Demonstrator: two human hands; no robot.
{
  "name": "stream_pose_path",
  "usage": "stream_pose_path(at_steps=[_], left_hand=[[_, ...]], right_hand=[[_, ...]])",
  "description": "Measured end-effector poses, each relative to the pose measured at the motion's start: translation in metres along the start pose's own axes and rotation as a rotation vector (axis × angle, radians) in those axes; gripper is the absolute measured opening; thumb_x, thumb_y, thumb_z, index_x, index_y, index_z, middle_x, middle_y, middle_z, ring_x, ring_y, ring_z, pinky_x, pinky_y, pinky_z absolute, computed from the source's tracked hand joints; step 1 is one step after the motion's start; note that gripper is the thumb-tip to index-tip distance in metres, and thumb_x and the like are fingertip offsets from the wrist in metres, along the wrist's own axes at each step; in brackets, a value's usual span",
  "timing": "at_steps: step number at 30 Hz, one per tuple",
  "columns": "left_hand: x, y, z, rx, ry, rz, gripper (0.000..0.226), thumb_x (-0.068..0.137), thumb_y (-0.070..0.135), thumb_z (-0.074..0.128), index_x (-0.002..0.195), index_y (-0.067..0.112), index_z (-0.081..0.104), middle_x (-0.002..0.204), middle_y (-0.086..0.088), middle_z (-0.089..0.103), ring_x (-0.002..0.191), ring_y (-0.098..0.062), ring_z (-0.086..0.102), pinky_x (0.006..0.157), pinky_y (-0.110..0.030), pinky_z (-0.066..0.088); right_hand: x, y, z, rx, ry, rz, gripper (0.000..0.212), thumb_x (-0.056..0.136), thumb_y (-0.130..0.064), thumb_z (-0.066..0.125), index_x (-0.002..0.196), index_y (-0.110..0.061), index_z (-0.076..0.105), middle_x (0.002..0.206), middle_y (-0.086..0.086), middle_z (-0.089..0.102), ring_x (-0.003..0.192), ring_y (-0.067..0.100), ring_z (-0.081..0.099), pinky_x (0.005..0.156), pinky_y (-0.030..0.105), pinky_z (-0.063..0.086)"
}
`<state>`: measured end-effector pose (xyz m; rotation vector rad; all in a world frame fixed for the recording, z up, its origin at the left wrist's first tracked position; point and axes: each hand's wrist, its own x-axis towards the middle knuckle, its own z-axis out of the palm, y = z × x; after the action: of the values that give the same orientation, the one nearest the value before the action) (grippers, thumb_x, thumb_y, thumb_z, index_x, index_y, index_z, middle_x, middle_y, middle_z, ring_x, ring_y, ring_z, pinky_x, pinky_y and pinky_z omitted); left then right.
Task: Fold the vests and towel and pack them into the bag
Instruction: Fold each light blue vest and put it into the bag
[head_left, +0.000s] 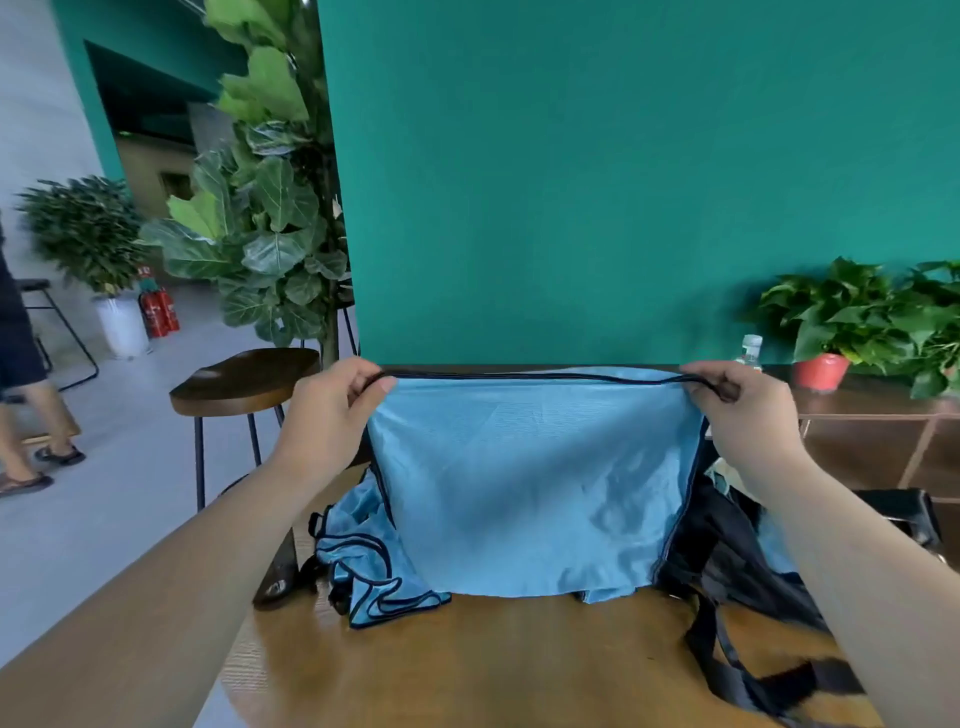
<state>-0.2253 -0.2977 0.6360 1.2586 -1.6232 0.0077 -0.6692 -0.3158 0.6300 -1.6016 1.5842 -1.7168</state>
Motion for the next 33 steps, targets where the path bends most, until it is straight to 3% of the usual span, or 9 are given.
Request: stream_pose_path(at_steps=[3, 5, 8, 11, 16, 18, 22, 26, 33], left_hand=[[-0.007, -0.007, 0.003, -0.036, -0.059, -0.017, 0.01, 0.103, 0.03, 0.065, 0.097, 0.023, 0.067, 0.079, -0.001, 0.068, 0.073, -0.014, 0.058, 0.068, -0.028, 0.046], [-0.009, -0.011, 0.008, -0.069, -0.07, -0.043, 0.011, 0.105, 0.029, 0.064, 0.096, 0.022, 0.067, 0.081, -0.004, 0.067, 0.078, -0.021, 0.06, 0.071, -0.03, 0.047], [-0.011, -0.017, 0.013, -0.069, -0.07, -0.062, 0.012, 0.106, 0.025, 0.062, 0.096, 0.022, 0.069, 0.083, -0.006, 0.068, 0.079, -0.02, 0.059, 0.068, -0.02, 0.043], [-0.015, -0.022, 0.014, -0.048, -0.091, -0.08, 0.011, 0.107, 0.022, 0.059, 0.107, 0.026, 0.069, 0.092, 0.001, 0.073, 0.083, -0.011, 0.064, 0.069, -0.009, 0.043], [-0.022, -0.022, 0.015, 0.012, -0.081, -0.098, 0.01, 0.108, 0.022, 0.057, 0.115, 0.024, 0.064, 0.099, 0.014, 0.07, 0.093, 0.008, 0.062, 0.079, -0.013, 0.045], [-0.023, -0.02, 0.015, 0.057, -0.064, -0.098, 0.012, 0.108, 0.023, 0.055, 0.115, 0.021, 0.065, 0.098, 0.013, 0.067, 0.089, 0.005, 0.06, 0.077, -0.013, 0.043], [-0.024, -0.022, 0.018, 0.117, -0.044, -0.122, 0.019, 0.11, 0.024, 0.051, 0.119, 0.017, 0.065, 0.102, 0.004, 0.068, 0.085, -0.006, 0.057, 0.078, -0.029, 0.043], [-0.025, -0.025, 0.017, 0.116, -0.007, -0.141, 0.017, 0.109, 0.024, 0.052, 0.12, 0.017, 0.064, 0.106, 0.002, 0.067, 0.095, -0.015, 0.06, 0.084, -0.03, 0.045], [-0.022, -0.022, 0.013, 0.107, 0.028, -0.16, 0.017, 0.108, 0.022, 0.055, 0.12, 0.017, 0.066, 0.106, 0.003, 0.067, 0.094, -0.011, 0.06, 0.083, -0.026, 0.044]], right_hand=[[-0.006, 0.0, -0.001, 0.038, -0.035, 0.027, 0.017, 0.103, -0.013, 0.066, 0.109, -0.024, 0.078, 0.103, -0.012, 0.077, 0.097, 0.009, 0.07, 0.094, 0.039, 0.058], [-0.01, -0.004, -0.001, 0.071, -0.067, 0.05, 0.013, 0.104, -0.018, 0.065, 0.11, -0.024, 0.076, 0.103, -0.011, 0.076, 0.096, 0.012, 0.068, 0.087, 0.032, 0.055], [-0.014, -0.004, -0.002, 0.103, -0.128, 0.085, 0.013, 0.104, -0.027, 0.066, 0.111, -0.02, 0.075, 0.102, -0.004, 0.077, 0.091, 0.014, 0.067, 0.079, 0.024, 0.052], [-0.019, -0.001, -0.004, 0.169, -0.203, 0.119, 0.017, 0.101, -0.032, 0.07, 0.105, -0.017, 0.076, 0.092, 0.002, 0.076, 0.078, 0.014, 0.063, 0.074, 0.028, 0.049], [-0.025, 0.001, -0.003, 0.244, -0.164, 0.091, 0.018, 0.098, -0.028, 0.074, 0.1, -0.01, 0.075, 0.084, 0.0, 0.073, 0.074, 0.011, 0.062, 0.077, 0.03, 0.051], [-0.026, 0.0, -0.001, 0.246, -0.145, 0.065, 0.019, 0.097, -0.03, 0.075, 0.097, -0.011, 0.076, 0.088, 0.004, 0.075, 0.078, 0.012, 0.064, 0.079, 0.034, 0.051], [-0.028, -0.002, -0.001, 0.265, -0.142, 0.018, 0.025, 0.093, -0.036, 0.077, 0.094, -0.011, 0.075, 0.086, 0.022, 0.067, 0.077, 0.019, 0.056, 0.075, 0.036, 0.045], [-0.03, -0.004, -0.002, 0.297, -0.188, -0.003, 0.033, 0.085, -0.037, 0.08, 0.091, -0.005, 0.073, 0.074, 0.005, 0.057, 0.074, 0.021, 0.05, 0.07, 0.033, 0.04], [-0.03, -0.008, -0.007, 0.334, -0.33, 0.051, 0.021, 0.086, -0.033, 0.082, 0.089, -0.013, 0.08, 0.084, 0.014, 0.07, 0.078, 0.023, 0.062, 0.082, 0.041, 0.05]])
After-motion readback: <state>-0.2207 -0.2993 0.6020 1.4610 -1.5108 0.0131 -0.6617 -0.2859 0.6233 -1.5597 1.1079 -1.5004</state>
